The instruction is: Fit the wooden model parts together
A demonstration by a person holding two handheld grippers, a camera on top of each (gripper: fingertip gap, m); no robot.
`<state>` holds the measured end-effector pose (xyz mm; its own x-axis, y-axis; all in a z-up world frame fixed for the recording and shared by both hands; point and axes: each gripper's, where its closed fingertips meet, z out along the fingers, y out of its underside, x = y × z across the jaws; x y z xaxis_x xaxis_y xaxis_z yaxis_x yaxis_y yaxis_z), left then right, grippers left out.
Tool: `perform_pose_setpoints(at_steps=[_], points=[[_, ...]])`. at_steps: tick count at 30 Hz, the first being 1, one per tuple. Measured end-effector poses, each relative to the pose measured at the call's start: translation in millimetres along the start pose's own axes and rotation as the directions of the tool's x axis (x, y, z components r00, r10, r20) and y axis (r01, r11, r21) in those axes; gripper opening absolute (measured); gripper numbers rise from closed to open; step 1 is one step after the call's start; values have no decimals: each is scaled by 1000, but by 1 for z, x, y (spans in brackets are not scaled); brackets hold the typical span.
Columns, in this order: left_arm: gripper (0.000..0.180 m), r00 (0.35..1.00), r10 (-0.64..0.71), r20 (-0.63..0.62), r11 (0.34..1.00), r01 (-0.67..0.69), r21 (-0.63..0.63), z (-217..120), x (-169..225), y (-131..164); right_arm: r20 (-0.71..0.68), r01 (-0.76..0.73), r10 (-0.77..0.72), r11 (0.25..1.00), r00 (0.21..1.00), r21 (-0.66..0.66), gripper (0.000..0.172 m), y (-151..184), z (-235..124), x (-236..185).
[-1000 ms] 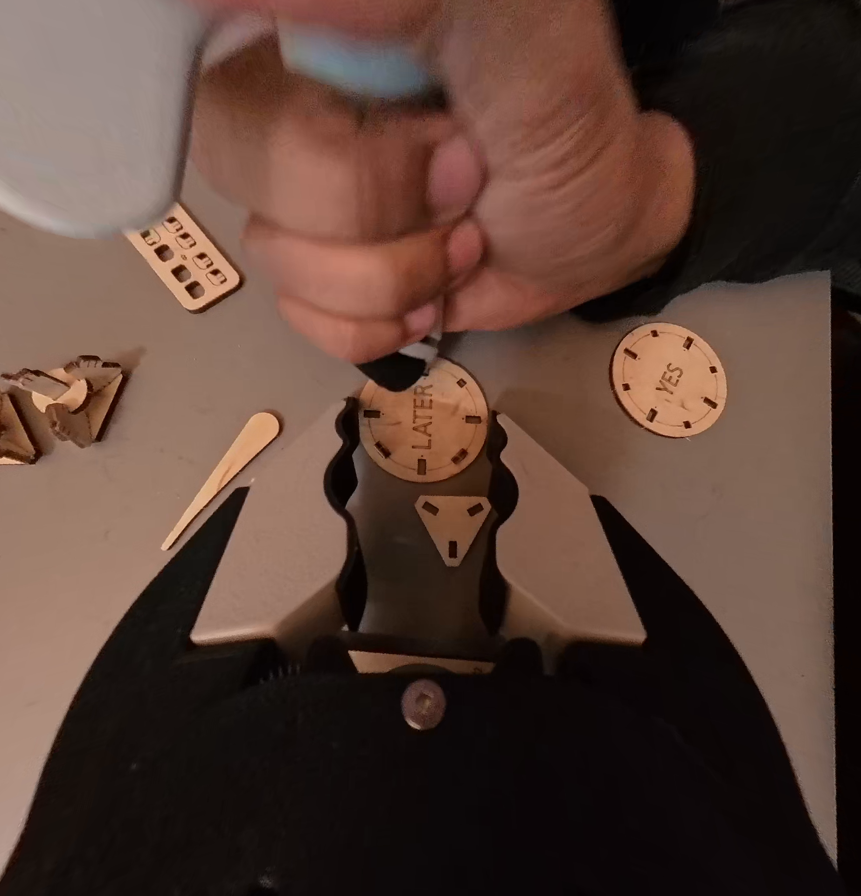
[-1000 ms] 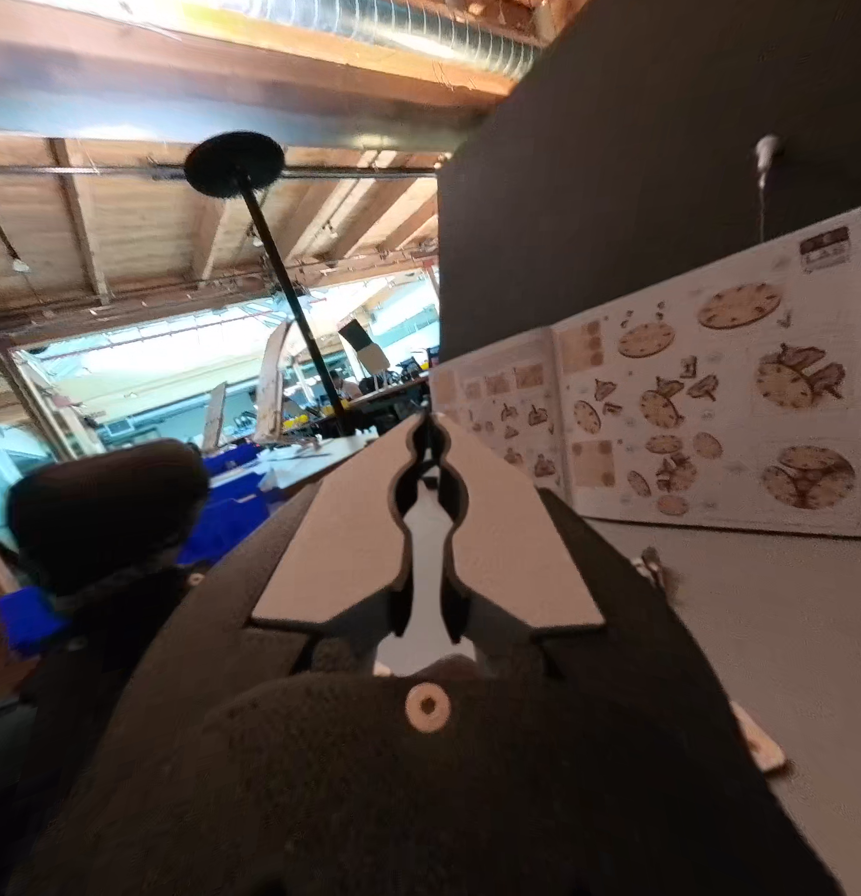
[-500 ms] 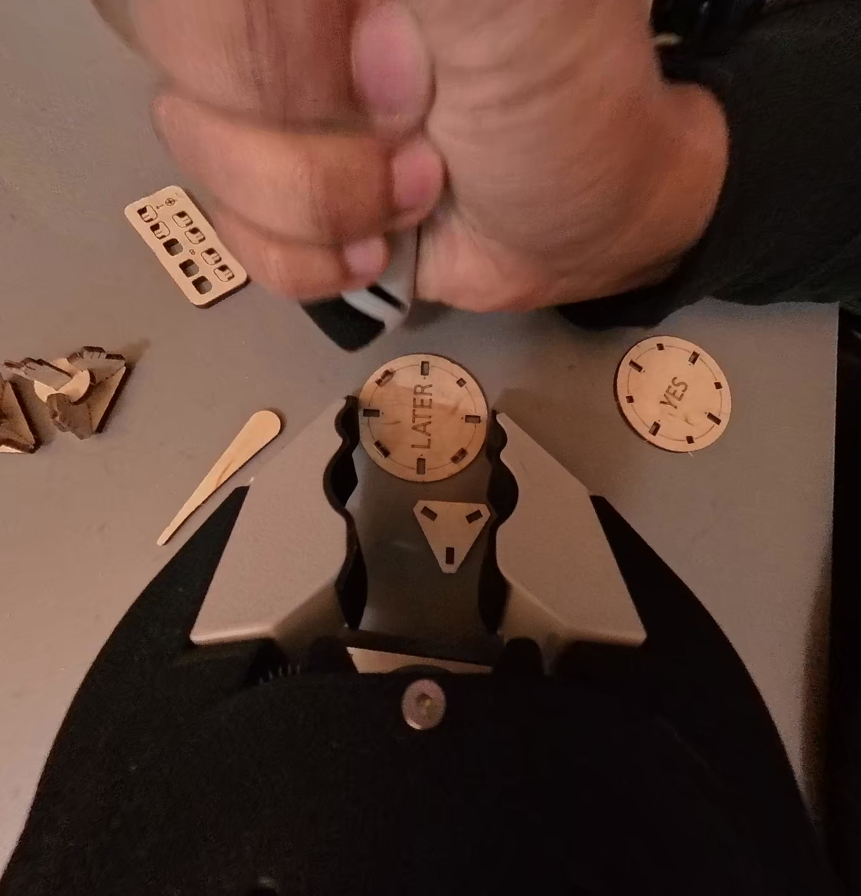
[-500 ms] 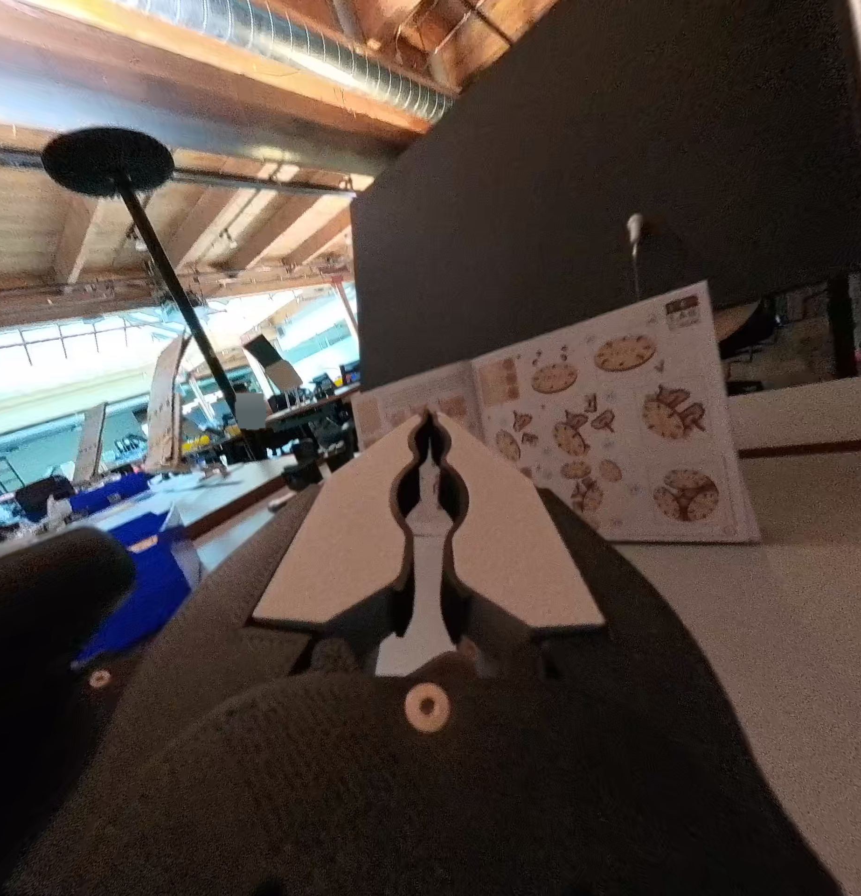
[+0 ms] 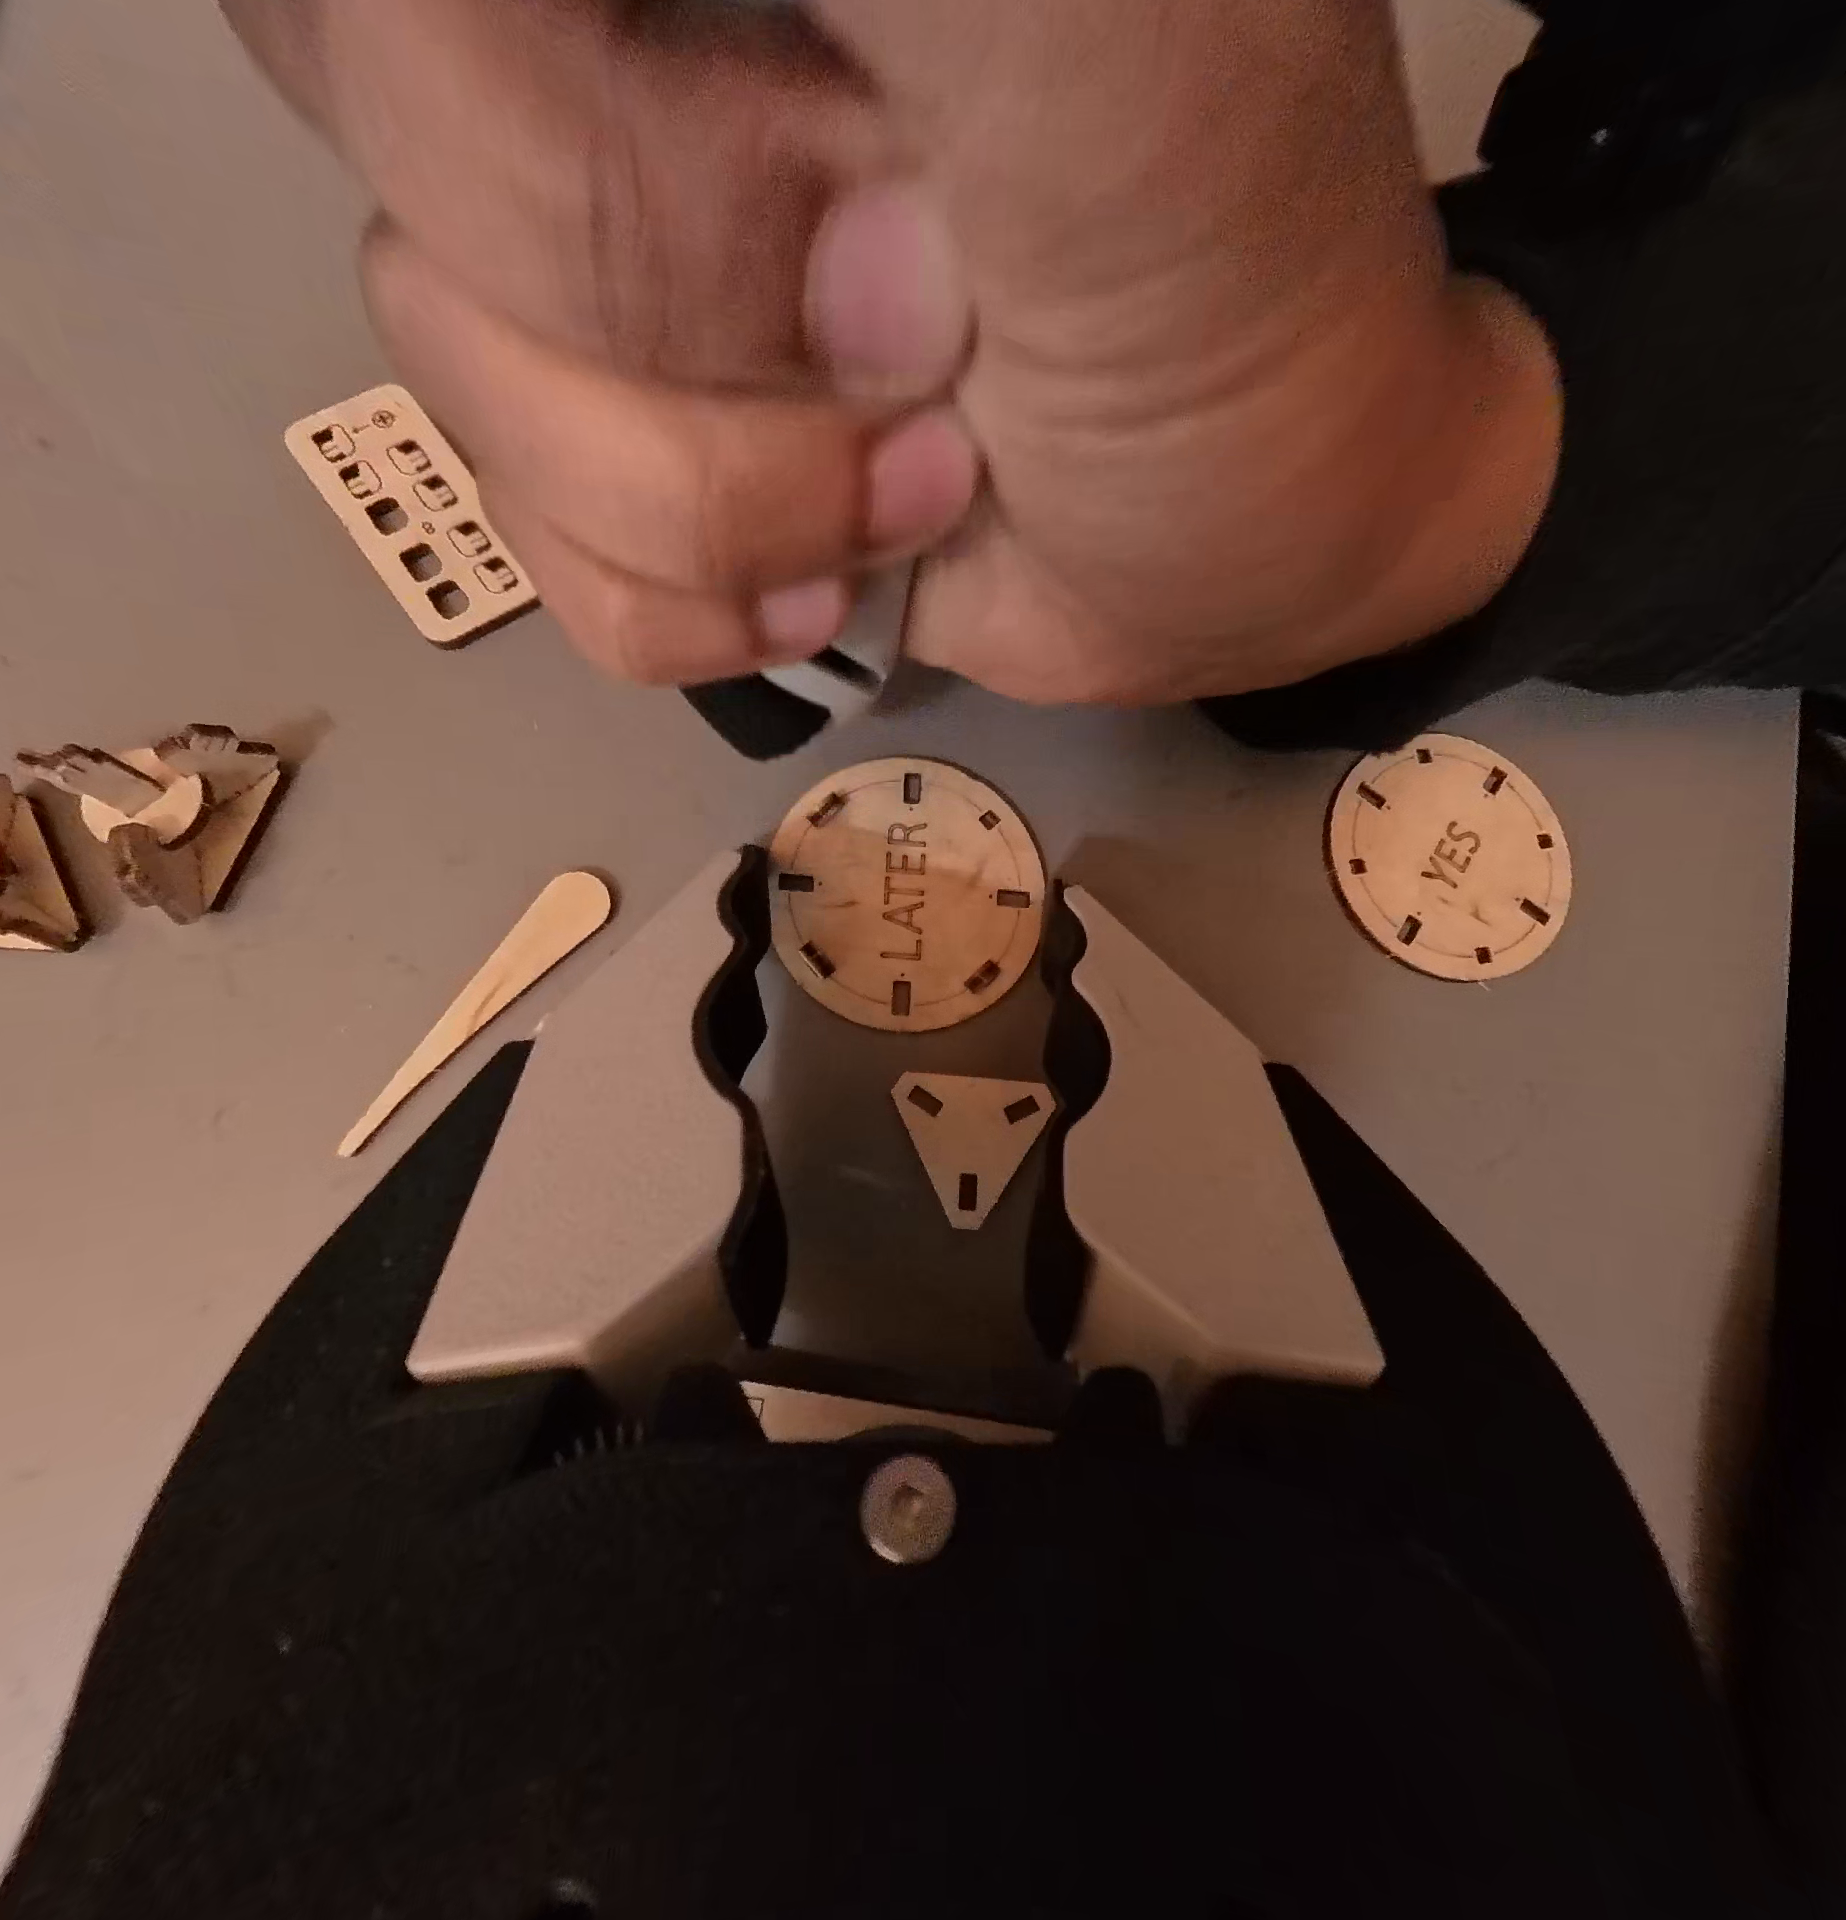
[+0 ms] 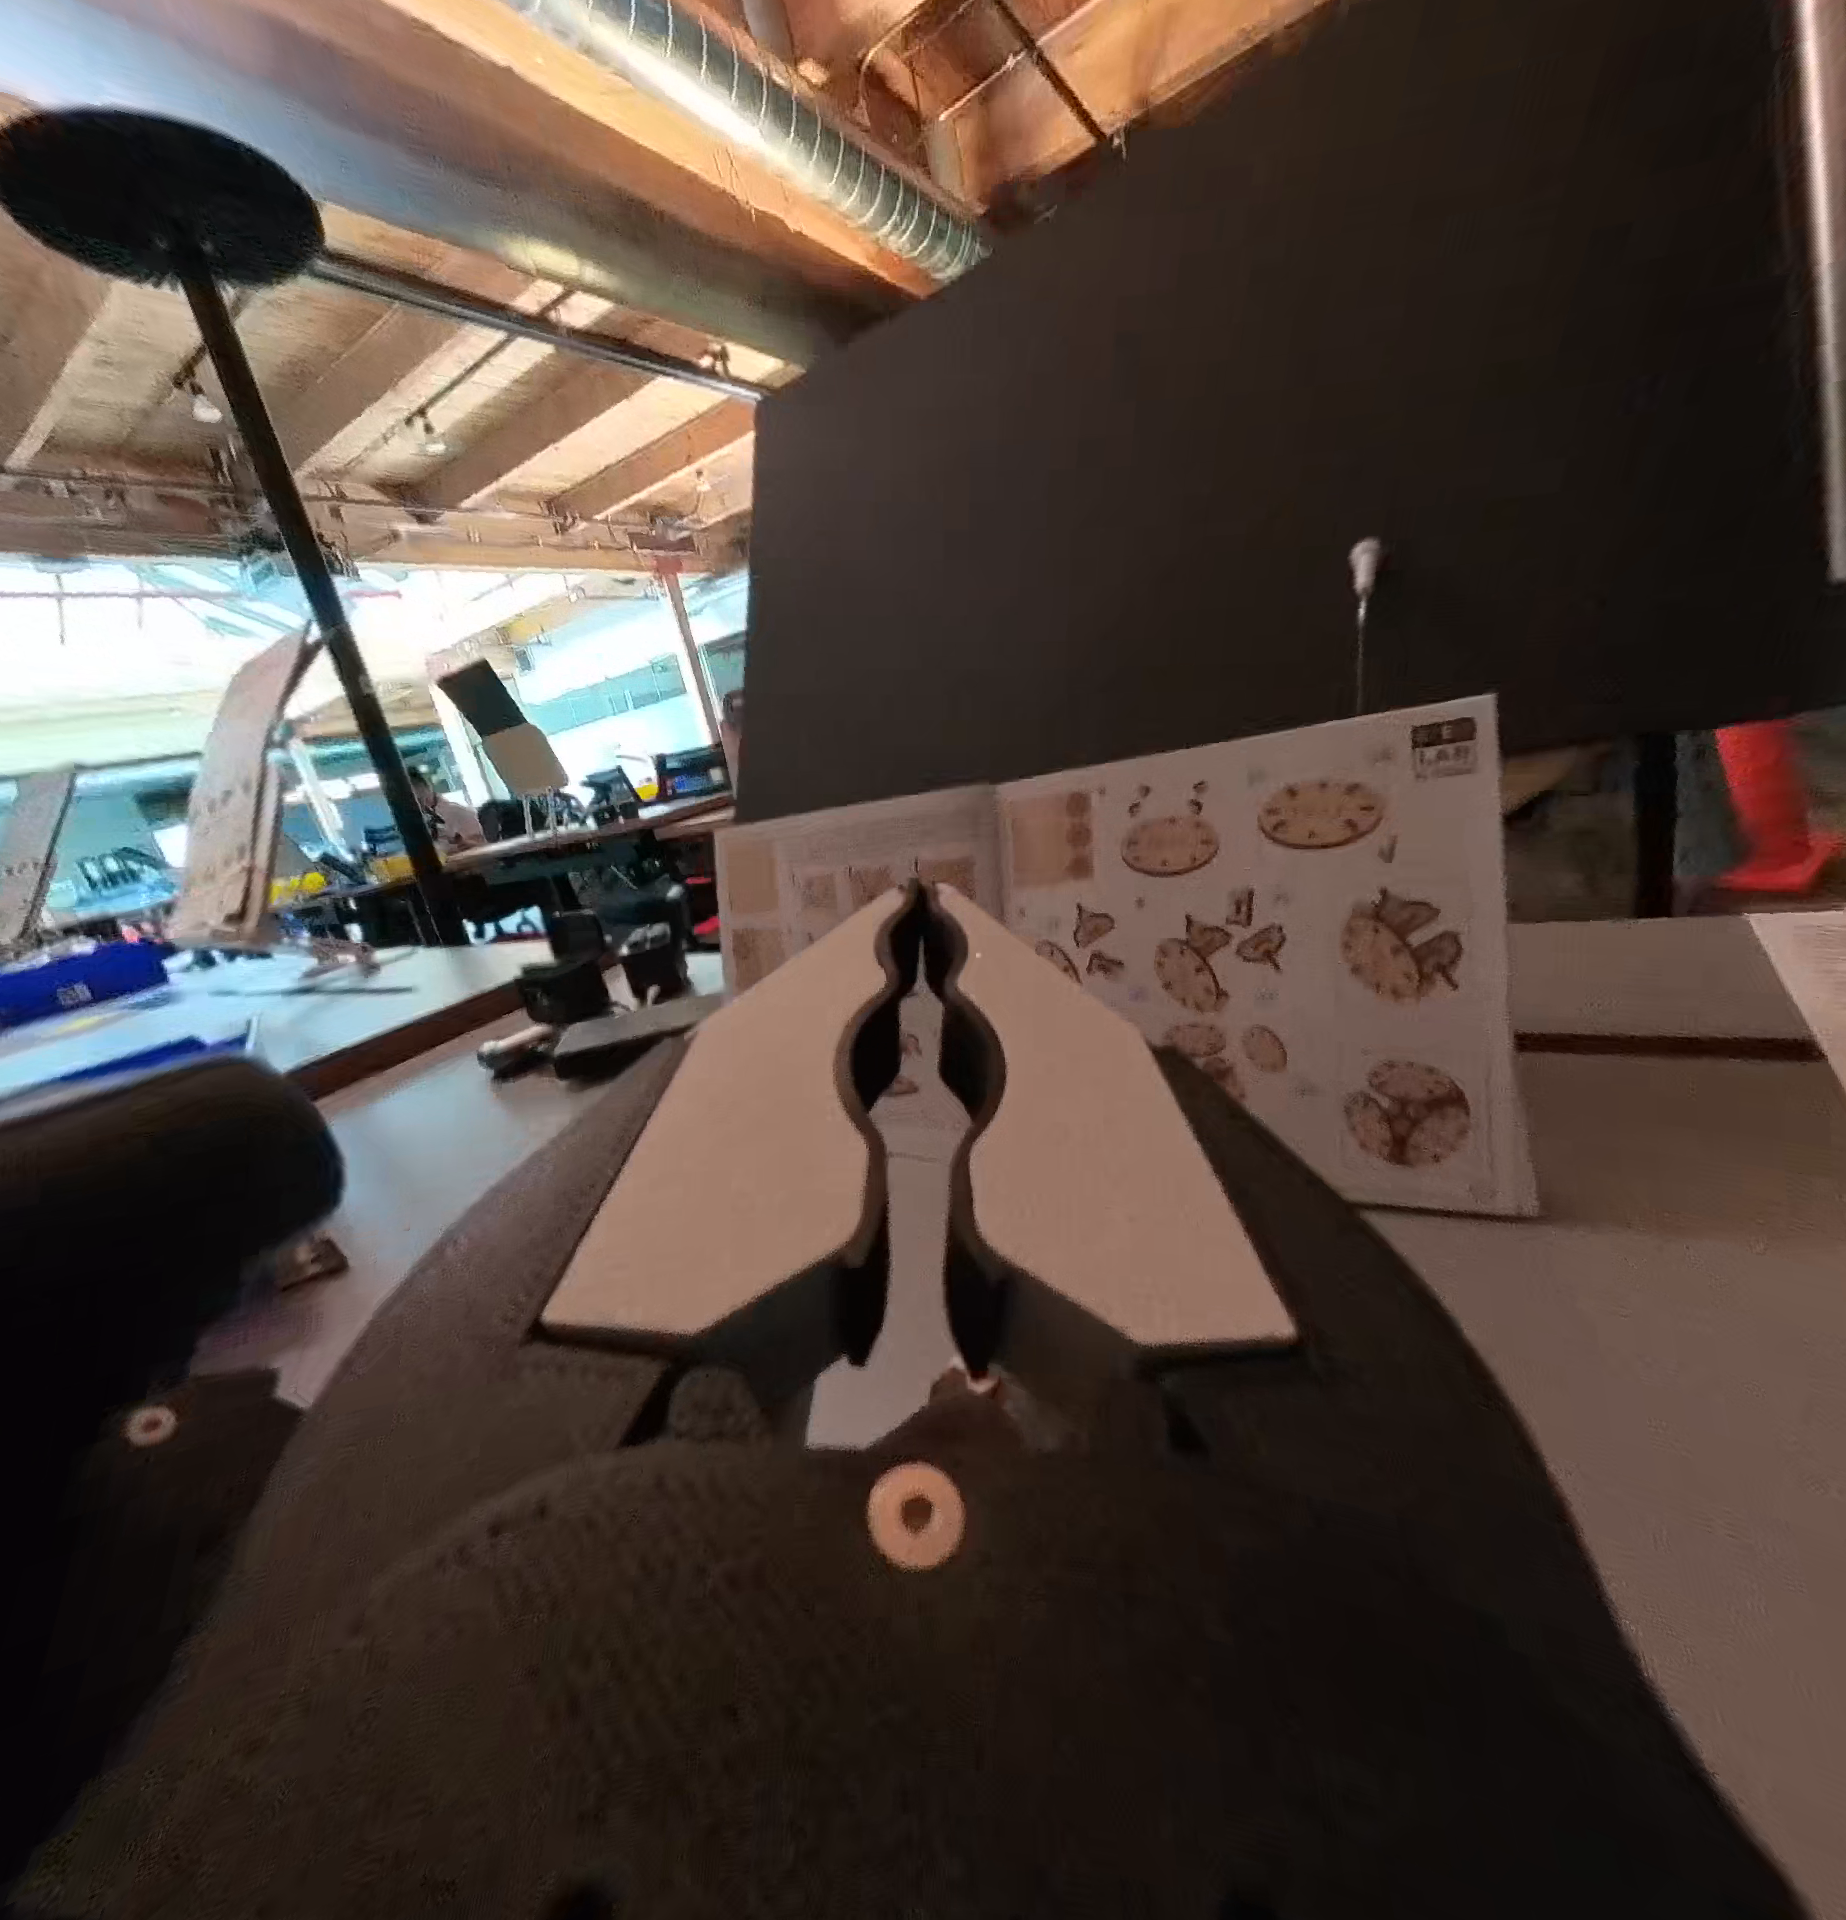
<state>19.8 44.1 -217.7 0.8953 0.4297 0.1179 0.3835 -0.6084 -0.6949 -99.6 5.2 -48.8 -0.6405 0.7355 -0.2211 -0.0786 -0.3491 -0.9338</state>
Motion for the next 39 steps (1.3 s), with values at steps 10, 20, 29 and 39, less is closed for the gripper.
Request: perform_pose_setpoints(at_steps=[10,20,29,39], points=[[50,1000,0,4,1000,0,0,0,0,0,-10,90,-92,990,996,-111,0,37,0,-10],[50,1000,-8,8,1000,8,2,0,-1,-1,-80,124,-135,984,988,-126,0,39,0,7],[51,1000,-17,10,1000,17,3,0,-2,-1,10,207,-207,975,978,-79,0,37,-2,-25],[52,999,-44,-14,999,44,16,-2,-2,-2,-62,223,-216,967,974,127,12,1,-16,-12]])
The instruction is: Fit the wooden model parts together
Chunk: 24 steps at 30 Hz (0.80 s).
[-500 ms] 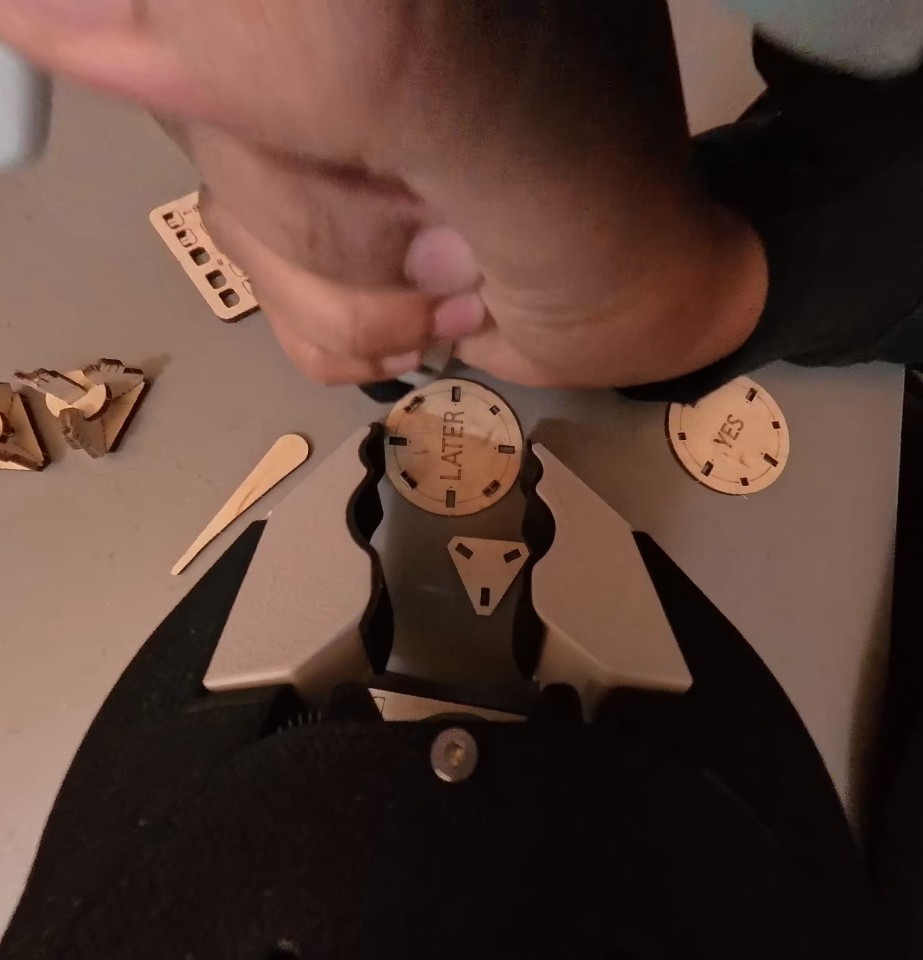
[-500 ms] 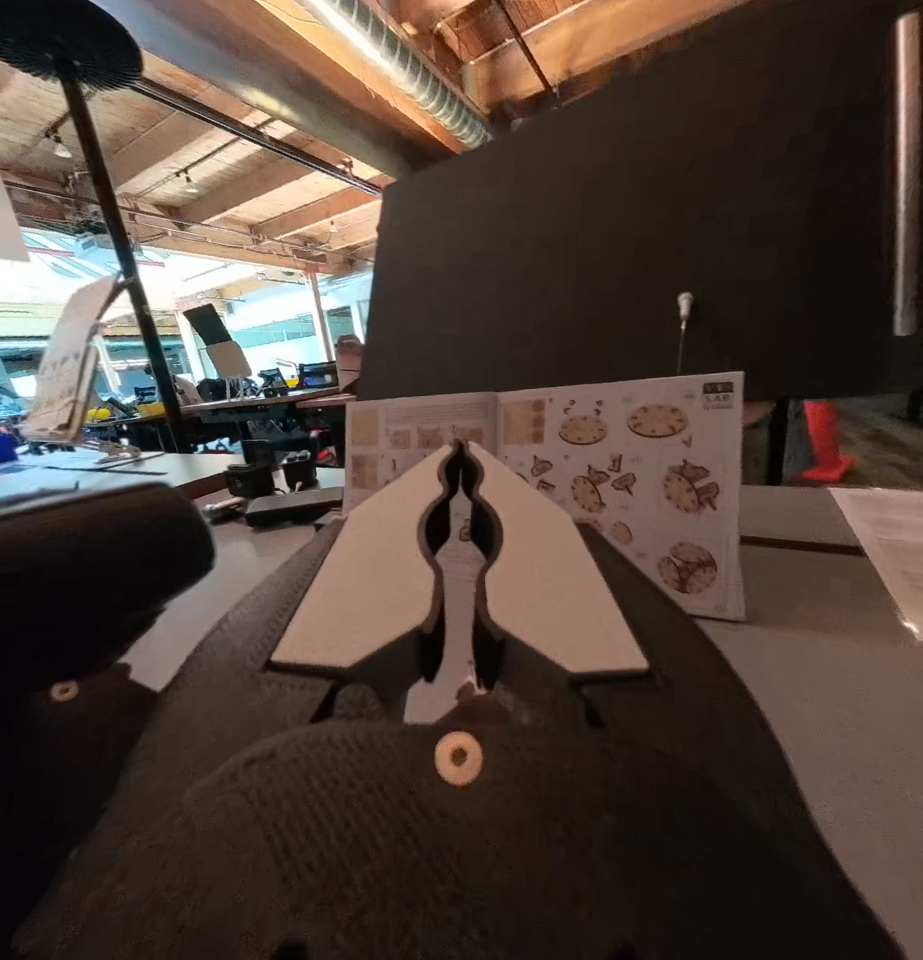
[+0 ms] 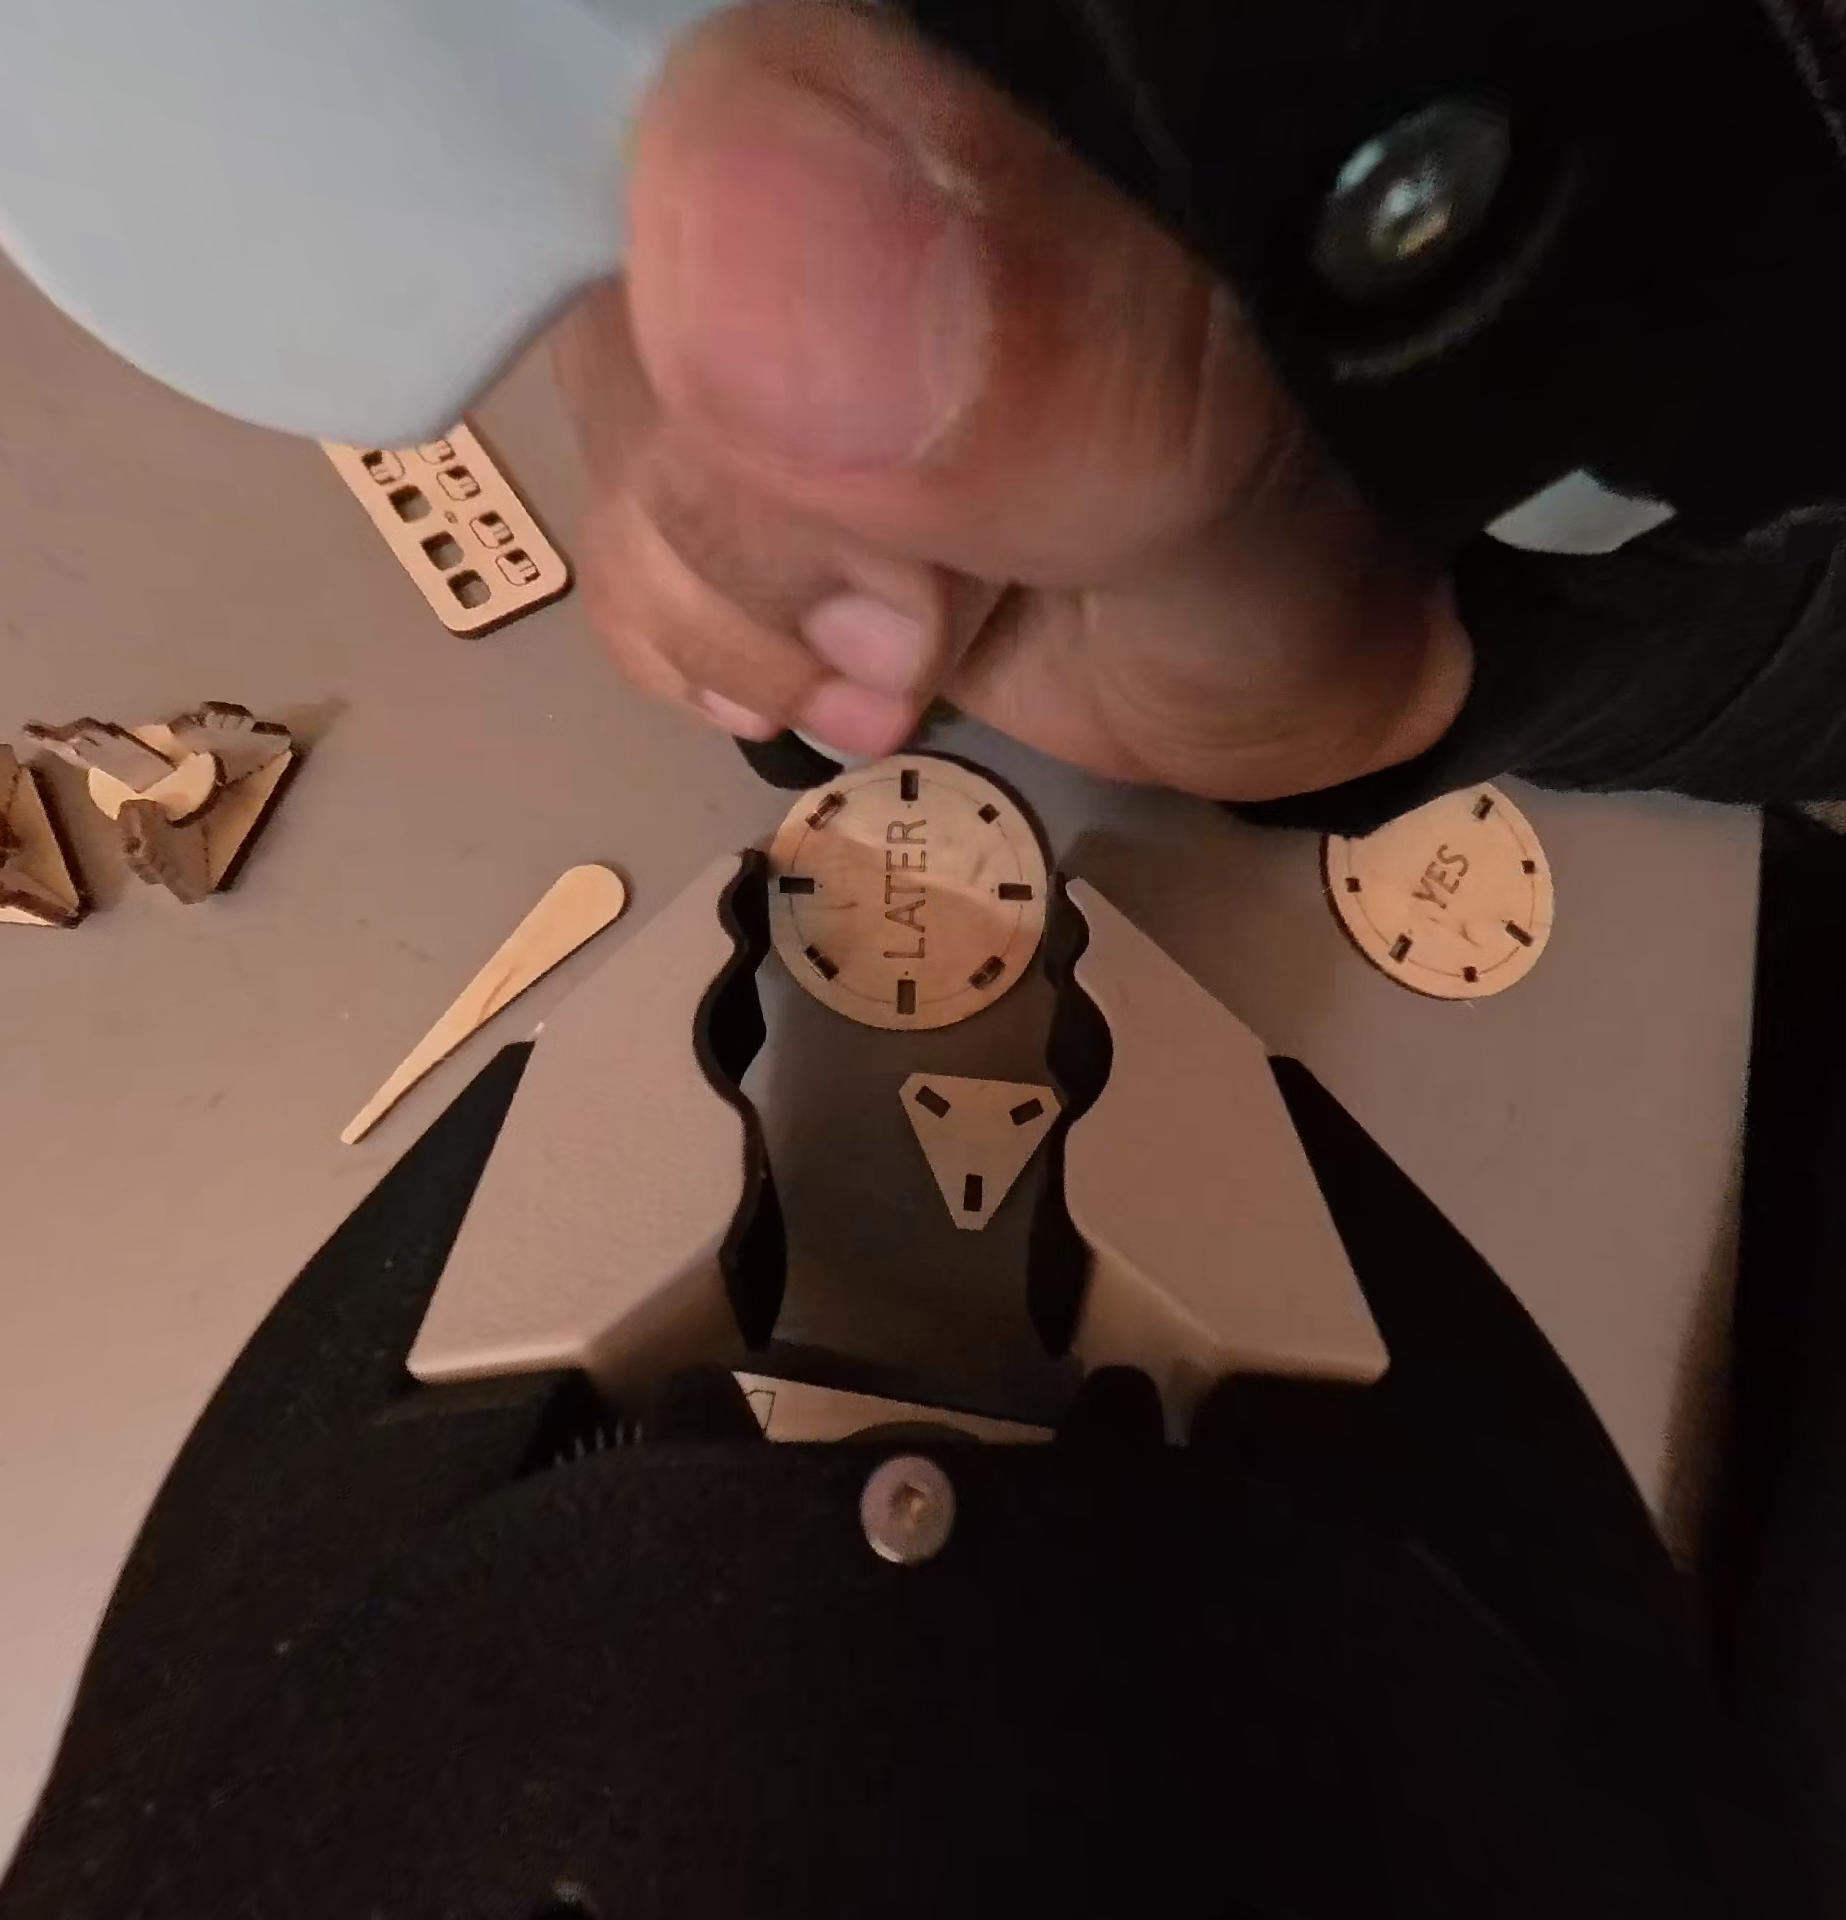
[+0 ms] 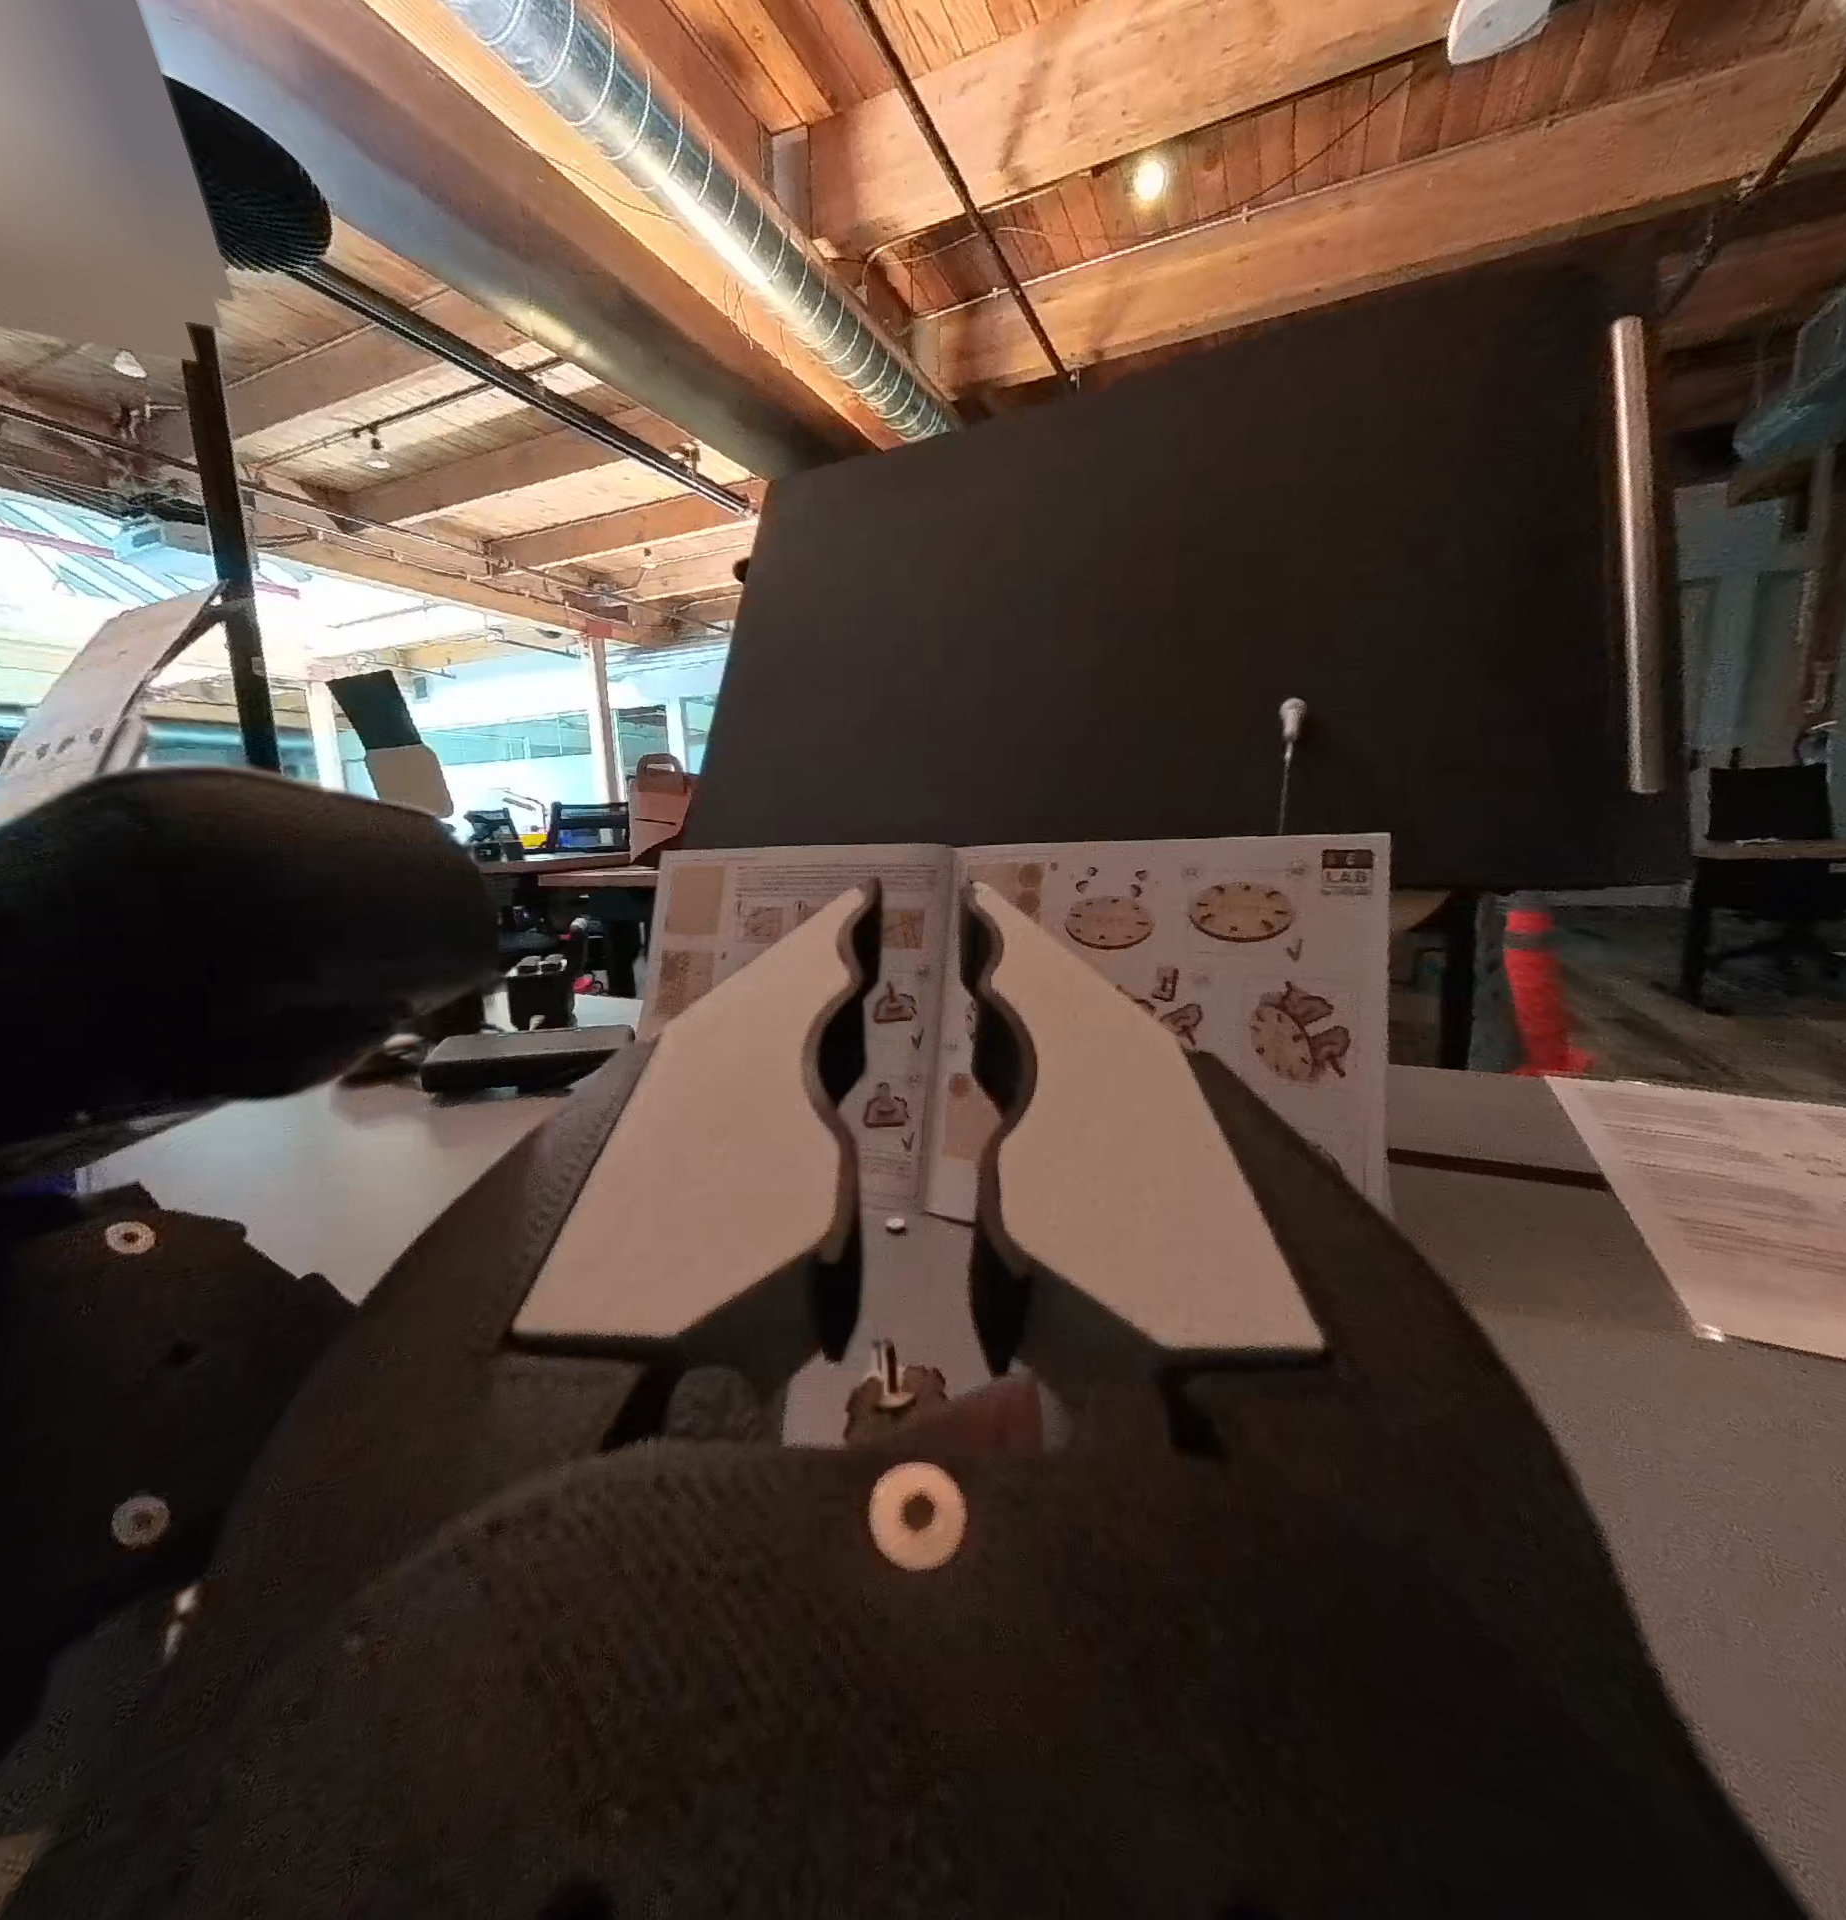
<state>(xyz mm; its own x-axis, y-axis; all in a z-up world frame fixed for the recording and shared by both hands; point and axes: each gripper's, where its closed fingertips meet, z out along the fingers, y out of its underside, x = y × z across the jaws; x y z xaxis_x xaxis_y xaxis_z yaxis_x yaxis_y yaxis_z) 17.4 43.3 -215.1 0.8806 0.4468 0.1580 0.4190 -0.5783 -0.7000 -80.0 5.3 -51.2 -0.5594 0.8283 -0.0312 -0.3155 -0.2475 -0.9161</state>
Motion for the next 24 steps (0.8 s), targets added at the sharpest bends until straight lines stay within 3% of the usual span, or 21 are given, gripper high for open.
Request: perform_pose_setpoints(at_steps=[5,9,12,16,19,24], points=[[51,995,-78,-69,996,80,26,-3,-1,-3,18,-120,120,993,993,-9,10,5,4,6],[51,999,-38,-24,999,38,12,-2,-1,-1,20,-172,171,985,985,31,5,-5,6,7],[51,1000,-21,-4,1000,21,7,-1,-2,0,69,-132,130,991,989,25,0,-5,6,-7],[50,1000,-19,0,1000,19,7,-1,-2,0,116,-55,64,995,991,-78,0,20,8,-18],[51,1000,9,28,1000,-9,-3,0,-2,1,133,-73,83,994,988,-80,0,19,8,-19],[52,1000,3,31,1000,-3,-2,0,-3,1,114,33,-34,999,993,11,0,-1,4,-27]])
